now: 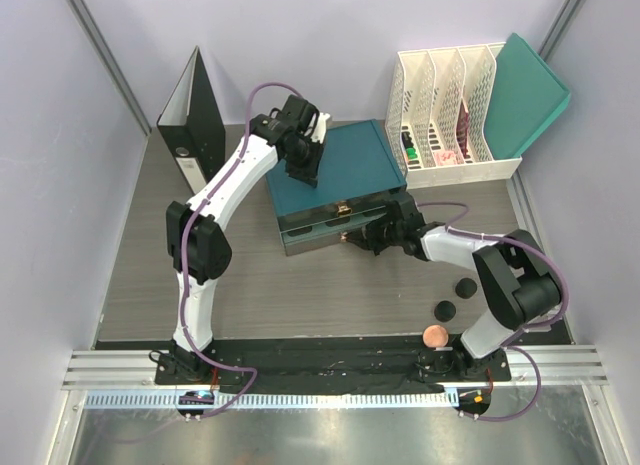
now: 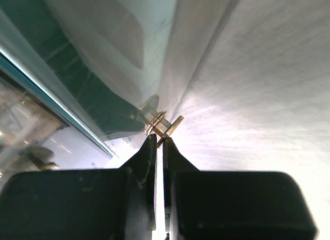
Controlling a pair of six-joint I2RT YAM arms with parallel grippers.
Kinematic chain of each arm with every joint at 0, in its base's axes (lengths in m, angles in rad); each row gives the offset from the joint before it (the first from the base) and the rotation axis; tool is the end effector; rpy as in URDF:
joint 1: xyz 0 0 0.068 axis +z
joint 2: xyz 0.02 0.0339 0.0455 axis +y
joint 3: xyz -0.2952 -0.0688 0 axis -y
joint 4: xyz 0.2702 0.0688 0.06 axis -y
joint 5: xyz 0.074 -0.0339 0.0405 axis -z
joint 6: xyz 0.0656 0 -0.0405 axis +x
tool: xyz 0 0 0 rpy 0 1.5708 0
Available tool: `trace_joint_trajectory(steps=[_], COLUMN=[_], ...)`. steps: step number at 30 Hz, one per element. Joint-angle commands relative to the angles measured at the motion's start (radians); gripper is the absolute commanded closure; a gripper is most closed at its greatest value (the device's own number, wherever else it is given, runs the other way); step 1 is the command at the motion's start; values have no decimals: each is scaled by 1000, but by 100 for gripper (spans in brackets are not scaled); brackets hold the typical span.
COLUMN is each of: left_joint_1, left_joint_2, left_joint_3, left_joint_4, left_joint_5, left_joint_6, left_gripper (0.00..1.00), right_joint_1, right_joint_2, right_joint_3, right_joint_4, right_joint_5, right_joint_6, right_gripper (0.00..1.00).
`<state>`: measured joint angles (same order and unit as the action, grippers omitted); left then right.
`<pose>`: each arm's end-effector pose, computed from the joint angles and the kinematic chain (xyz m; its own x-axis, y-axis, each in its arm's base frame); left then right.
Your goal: Organize the makeup
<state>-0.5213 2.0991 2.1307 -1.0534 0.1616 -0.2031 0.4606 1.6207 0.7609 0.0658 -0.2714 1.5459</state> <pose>0.4365 -0.2628 0.3186 -0.8384 0.2519 -0.4834 0.4035 0.8830 -0.2397 0.3081 0.1725 0.1449 -0.6123 0.7713 0.1737 0.6238 0.3363 0.7055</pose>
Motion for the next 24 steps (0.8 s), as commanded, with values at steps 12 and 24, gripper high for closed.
trace_joint_trajectory(steps=[12, 24], left_joint_1=[6, 7], left_joint_2=[110, 105], left_joint_3=[-46, -43], left_joint_4=[-120, -117], left_joint_5=[-50, -53], left_joint_6=[28, 33], left_gripper=[100, 100], right_joint_1=[6, 7], right_joint_2=[-240, -274], right_joint_3=[-169, -94], right_joint_4=[-150, -282], right_joint_5=[-65, -60], right_joint_6=[-64, -133], right_gripper=[99, 91])
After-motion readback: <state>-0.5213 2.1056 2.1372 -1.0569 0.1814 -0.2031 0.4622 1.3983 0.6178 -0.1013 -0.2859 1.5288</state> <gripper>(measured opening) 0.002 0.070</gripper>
